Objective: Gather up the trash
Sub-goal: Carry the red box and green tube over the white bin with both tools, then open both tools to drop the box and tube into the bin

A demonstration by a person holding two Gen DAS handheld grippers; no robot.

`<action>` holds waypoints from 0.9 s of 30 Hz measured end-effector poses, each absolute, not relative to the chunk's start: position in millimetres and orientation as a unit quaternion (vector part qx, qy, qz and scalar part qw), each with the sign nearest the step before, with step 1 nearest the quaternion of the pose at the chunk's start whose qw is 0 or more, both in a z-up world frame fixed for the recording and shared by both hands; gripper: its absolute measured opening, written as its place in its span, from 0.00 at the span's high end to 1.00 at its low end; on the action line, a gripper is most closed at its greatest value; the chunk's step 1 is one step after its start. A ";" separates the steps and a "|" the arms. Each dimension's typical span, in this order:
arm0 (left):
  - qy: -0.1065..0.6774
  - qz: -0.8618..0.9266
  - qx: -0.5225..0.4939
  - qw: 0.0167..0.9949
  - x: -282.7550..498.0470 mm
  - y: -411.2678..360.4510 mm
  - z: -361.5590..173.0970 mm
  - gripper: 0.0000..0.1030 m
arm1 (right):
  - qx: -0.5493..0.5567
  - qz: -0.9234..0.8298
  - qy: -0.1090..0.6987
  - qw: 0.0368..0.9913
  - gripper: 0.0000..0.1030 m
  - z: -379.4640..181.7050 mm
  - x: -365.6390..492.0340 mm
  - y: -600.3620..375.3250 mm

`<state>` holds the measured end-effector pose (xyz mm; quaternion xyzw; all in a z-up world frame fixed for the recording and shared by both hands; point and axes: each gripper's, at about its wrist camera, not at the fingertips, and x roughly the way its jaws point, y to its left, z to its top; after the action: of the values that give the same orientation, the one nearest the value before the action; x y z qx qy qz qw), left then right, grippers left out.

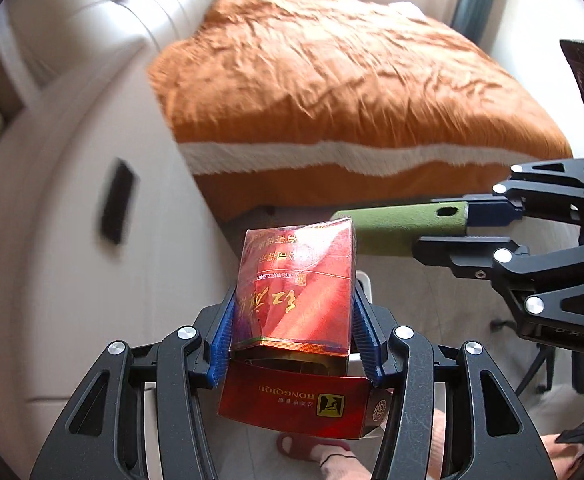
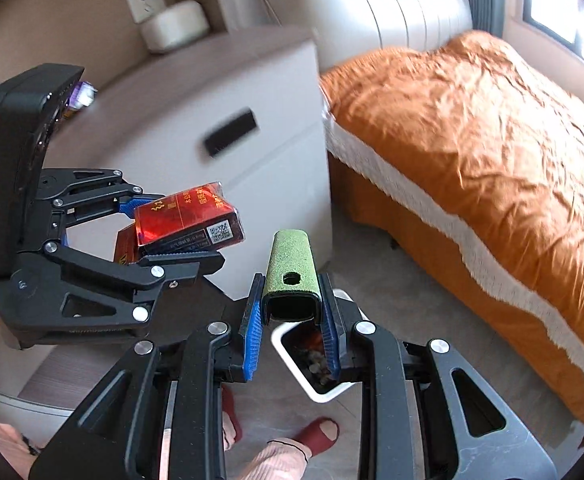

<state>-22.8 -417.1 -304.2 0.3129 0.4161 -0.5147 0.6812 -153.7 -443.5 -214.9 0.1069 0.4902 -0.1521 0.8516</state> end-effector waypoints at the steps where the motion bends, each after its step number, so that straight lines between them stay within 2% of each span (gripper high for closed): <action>1: 0.419 -0.517 0.319 0.675 -23.7 -422.8 -318.5 0.51 | 0.111 -0.153 0.497 0.847 0.73 -232.6 -155.0 -451.2; 14: 0.487 -0.518 0.349 0.610 -21.4 -480.5 -542.5 0.51 | 0.119 -0.153 0.574 0.796 0.73 -428.6 -164.9 -510.9; 21: 0.510 -0.514 0.359 0.589 -28.0 -491.9 -617.9 0.50 | 0.109 -0.138 0.604 0.778 0.73 -503.0 -170.8 -525.2; 22: 0.517 -0.515 0.358 0.582 -28.9 -492.6 -627.9 0.46 | 0.108 -0.132 0.609 0.775 0.73 -510.3 -171.0 -526.1; 23: 0.523 -0.514 0.357 0.578 -29.1 -492.9 -632.9 0.43 | 0.111 -0.122 0.617 0.769 0.66 -518.4 -171.4 -526.4; 24: 0.526 -0.507 0.365 0.578 -29.0 -493.7 -640.0 0.33 | 0.108 -0.123 0.622 0.766 0.55 -523.3 -172.3 -527.5; 25: 0.520 -0.495 0.387 0.579 -28.6 -492.5 -651.3 0.17 | 0.105 -0.130 0.623 0.764 0.42 -527.4 -174.8 -531.4; 26: 0.519 -0.494 0.394 0.575 -27.9 -490.6 -658.1 0.08 | 0.113 -0.135 0.624 0.761 0.05 -531.3 -177.8 -537.7; 27: 0.522 -0.496 0.391 0.574 -26.1 -488.8 -661.0 0.05 | 0.123 -0.137 0.624 0.759 0.04 -533.4 -180.3 -541.9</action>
<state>-26.1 -488.8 -661.0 0.3912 0.5216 -0.4957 0.5737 -180.3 -541.9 -533.4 0.1227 0.6245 -0.1372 0.7591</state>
